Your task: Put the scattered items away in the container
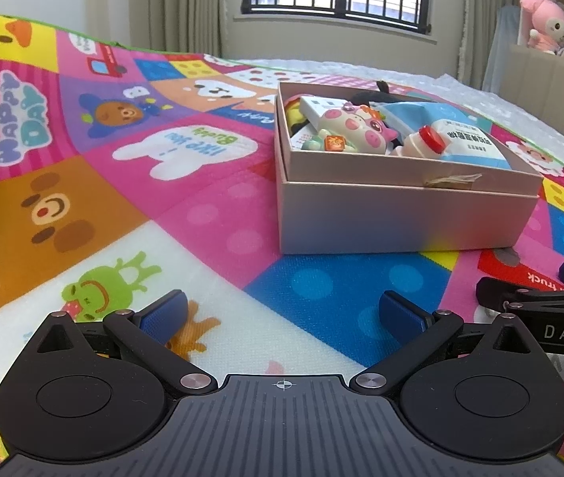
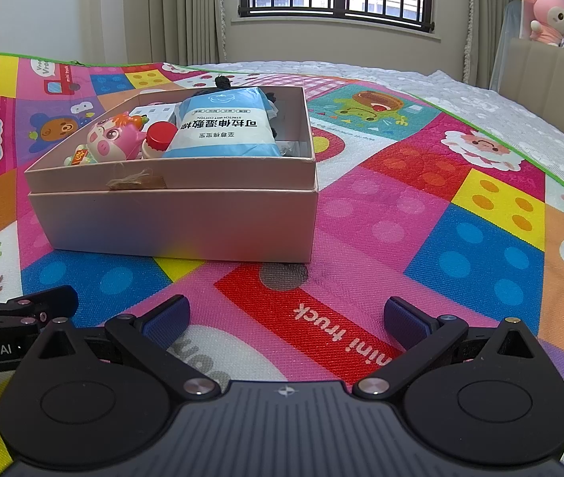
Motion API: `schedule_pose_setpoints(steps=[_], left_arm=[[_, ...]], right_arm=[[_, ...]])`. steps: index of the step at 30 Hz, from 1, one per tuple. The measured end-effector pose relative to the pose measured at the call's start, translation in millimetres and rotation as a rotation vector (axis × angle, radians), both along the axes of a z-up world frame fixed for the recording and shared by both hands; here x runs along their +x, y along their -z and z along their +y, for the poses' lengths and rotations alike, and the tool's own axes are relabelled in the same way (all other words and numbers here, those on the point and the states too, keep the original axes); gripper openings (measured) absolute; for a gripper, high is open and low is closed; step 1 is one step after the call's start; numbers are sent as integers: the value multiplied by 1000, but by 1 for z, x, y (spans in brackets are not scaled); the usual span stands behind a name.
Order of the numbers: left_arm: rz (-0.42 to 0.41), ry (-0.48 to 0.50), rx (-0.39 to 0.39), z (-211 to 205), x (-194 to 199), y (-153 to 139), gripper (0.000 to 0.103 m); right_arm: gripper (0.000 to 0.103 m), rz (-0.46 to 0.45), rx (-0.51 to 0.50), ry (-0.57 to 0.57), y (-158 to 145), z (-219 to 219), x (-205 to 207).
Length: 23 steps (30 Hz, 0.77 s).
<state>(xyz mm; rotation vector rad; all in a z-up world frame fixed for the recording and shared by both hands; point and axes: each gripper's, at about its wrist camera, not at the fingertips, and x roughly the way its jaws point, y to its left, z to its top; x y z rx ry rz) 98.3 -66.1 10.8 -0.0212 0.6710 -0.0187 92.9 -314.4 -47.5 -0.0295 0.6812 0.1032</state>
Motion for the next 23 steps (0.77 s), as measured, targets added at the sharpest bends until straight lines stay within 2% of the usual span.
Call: schedule_pose_setpoints(steps=[23], left_arm=[[-1,6,-26,4,-2,-1,103]], right_arm=[[103,0,0,0,0,0,0]])
